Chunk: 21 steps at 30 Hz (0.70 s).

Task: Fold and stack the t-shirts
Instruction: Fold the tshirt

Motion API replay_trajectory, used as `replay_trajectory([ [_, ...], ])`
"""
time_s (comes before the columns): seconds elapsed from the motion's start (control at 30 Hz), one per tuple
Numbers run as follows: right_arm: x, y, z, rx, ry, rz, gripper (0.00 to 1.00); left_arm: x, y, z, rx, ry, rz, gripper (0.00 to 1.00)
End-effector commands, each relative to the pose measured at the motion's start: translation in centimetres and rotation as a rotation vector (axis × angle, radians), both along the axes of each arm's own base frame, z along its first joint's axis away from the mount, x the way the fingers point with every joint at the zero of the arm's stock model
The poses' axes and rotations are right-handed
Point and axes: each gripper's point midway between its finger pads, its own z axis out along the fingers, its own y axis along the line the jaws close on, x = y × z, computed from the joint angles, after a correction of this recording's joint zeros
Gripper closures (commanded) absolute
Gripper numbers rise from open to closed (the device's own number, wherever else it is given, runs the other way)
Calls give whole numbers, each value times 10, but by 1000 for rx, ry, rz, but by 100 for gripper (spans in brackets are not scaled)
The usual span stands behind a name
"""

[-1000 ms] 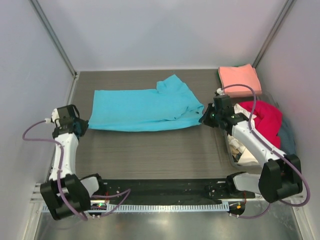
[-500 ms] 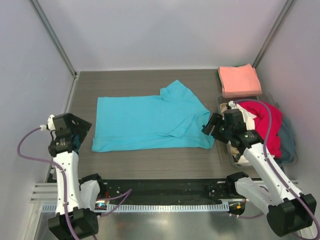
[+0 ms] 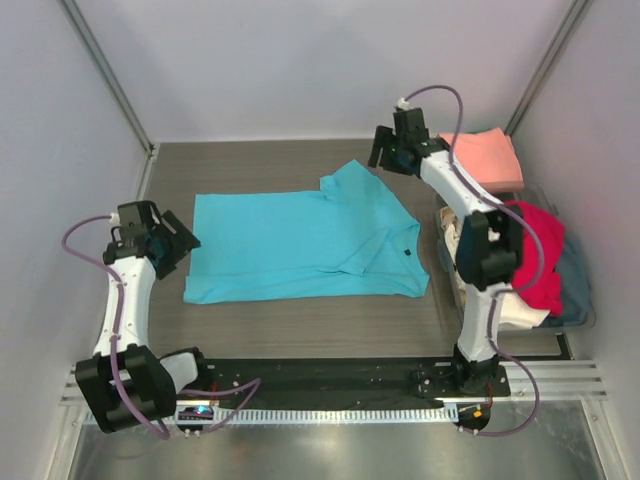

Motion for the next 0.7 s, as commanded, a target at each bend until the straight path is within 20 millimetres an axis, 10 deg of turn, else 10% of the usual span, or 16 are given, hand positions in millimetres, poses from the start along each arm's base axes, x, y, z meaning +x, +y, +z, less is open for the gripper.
replay_trajectory([
  [0.0, 73, 11, 24, -45, -152, 41, 28, 9, -18, 7, 19, -59, -109, 21],
  [0.03, 90, 15, -17, -66, -105, 44, 27, 9, -26, 10, 27, -70, -134, 21],
  [0.07, 112, 20, 12, -49, -188, 34, 27, 10, -25, 11, 40, -71, -131, 21],
  [0.3, 184, 46, -35, 6, -319, 40, 22, 11, -34, 12, 22, -90, -157, 22],
  [0.67, 175, 77, -102, -22, -256, 77, 21, 11, -41, 8, 7, -79, -178, 23],
])
